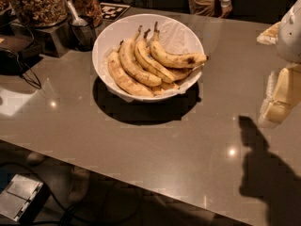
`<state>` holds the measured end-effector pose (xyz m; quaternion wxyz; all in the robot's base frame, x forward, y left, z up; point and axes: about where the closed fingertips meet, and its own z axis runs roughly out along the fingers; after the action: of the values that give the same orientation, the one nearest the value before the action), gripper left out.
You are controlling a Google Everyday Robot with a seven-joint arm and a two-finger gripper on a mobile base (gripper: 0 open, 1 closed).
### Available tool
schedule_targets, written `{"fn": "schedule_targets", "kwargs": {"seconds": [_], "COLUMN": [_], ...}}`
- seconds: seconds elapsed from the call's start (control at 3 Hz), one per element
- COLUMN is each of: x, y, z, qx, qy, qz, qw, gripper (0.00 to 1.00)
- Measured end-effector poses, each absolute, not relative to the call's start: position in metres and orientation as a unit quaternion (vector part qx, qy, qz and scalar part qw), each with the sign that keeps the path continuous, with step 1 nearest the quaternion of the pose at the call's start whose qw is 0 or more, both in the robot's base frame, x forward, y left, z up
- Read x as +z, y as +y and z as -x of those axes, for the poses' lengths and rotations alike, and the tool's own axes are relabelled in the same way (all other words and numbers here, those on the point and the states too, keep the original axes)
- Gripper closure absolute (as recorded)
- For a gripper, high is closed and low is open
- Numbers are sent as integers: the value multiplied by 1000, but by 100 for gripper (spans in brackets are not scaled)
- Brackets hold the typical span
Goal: Pick banana from white bowl
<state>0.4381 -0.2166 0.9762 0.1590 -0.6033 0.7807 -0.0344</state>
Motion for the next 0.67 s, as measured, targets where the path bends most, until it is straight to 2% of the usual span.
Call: {"fn": "schedule_targets", "kwargs": {"seconds": [0.67], "x": [979], "y": [-213], "z": [-442], "qx": [-53], "qy": [792], "qz": [590], "qw": [148], "gripper": [0]}}
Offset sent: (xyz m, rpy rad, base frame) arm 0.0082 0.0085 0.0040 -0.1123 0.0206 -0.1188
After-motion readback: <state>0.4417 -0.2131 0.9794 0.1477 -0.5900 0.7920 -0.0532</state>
